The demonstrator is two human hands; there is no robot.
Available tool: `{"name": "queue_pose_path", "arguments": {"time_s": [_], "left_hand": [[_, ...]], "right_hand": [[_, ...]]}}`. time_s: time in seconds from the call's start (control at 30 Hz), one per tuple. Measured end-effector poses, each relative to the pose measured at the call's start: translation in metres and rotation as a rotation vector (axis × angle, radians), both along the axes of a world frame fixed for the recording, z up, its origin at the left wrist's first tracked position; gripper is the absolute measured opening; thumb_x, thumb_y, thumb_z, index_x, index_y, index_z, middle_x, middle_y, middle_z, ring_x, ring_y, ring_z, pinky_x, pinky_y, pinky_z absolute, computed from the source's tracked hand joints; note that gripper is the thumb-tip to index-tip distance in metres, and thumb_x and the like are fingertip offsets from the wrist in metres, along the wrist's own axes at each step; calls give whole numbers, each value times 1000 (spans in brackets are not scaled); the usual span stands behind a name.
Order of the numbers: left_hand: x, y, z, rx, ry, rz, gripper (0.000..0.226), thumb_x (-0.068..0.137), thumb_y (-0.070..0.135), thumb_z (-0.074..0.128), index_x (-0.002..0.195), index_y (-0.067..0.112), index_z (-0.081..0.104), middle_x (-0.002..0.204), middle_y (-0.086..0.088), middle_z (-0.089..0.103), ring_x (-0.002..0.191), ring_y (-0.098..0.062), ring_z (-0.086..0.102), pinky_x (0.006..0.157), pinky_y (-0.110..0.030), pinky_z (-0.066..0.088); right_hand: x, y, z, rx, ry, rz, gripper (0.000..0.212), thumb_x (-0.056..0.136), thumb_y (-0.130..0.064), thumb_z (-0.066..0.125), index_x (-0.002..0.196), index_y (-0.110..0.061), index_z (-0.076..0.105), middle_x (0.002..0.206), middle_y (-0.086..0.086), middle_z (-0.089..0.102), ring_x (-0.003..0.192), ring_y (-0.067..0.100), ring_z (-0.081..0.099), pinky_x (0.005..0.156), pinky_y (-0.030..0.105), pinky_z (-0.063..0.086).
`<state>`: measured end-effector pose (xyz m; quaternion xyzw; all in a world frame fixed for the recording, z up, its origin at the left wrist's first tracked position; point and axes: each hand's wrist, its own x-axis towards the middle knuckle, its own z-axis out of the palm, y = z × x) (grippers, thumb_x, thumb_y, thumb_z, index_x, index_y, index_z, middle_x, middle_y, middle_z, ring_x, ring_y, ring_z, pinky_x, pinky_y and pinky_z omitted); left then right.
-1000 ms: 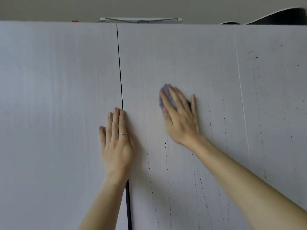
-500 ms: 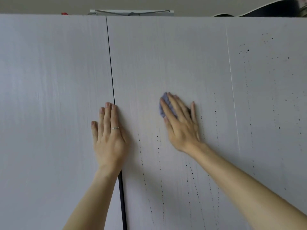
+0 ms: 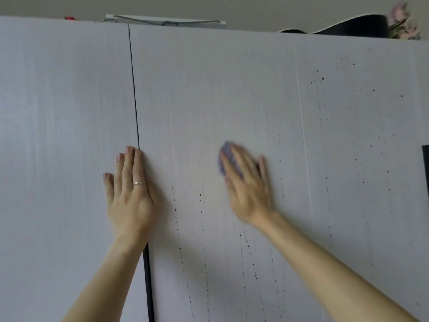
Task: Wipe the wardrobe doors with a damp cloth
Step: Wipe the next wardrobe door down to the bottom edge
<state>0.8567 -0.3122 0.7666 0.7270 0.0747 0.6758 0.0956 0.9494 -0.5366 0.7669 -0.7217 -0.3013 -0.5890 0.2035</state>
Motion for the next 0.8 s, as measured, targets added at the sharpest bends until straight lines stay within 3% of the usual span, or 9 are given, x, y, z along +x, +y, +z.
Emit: {"name": "queue_pose_path", "arguments": {"time_s": [0.07, 0.13, 0.3, 0.4, 0.63, 0.8], "left_hand": [[0, -2, 1, 0, 1, -3, 60, 100, 7, 27, 159, 17, 22, 167, 2, 15, 155, -16, 7, 124, -37, -5], [0, -2, 0, 5, 7, 0, 60, 100, 13, 23, 159, 17, 21, 168, 2, 14, 155, -16, 6, 124, -36, -6], [-1, -4, -2, 6, 5, 0, 57, 104, 6, 27, 159, 18, 21, 167, 3, 14, 155, -13, 4, 125, -39, -3], [-1, -3, 0, 13, -15, 7, 57, 104, 3, 31, 159, 17, 23, 167, 2, 16, 155, -16, 8, 124, -38, -2], [1, -2, -1, 12, -14, 1, 58, 101, 11, 24, 159, 18, 22, 167, 1, 17, 155, -17, 8, 124, -36, -5], [3, -1, -1, 7, -14, -6, 57, 104, 4, 32, 158, 18, 22, 167, 1, 17, 155, -18, 8, 125, -42, -1]], "right_hand": [[1, -13, -20, -198, -45, 22, 52, 105, -30, 26, 157, -30, 26, 166, -7, 16, 153, 10, 11, 123, 49, 1], [10, -30, 1, -267, -45, 35, 53, 105, -29, 27, 157, -33, 24, 166, -8, 15, 153, 9, 9, 123, 49, -1], [23, -49, 78, 152, 103, -53, 52, 107, -34, 22, 159, -32, 16, 168, -8, 7, 153, 8, 2, 123, 48, -4], [23, -40, 79, 276, 133, -55, 53, 106, -35, 18, 159, -33, 12, 168, -9, 2, 153, 5, -2, 122, 45, -9], [17, -50, -22, 189, 154, -29, 53, 106, -37, 16, 159, -33, 12, 168, -9, 4, 153, 5, 0, 124, 46, -6], [25, -67, 46, 214, 193, -38, 53, 106, -38, 17, 158, -34, 6, 167, -11, -4, 151, 1, -9, 122, 45, -12]]}}
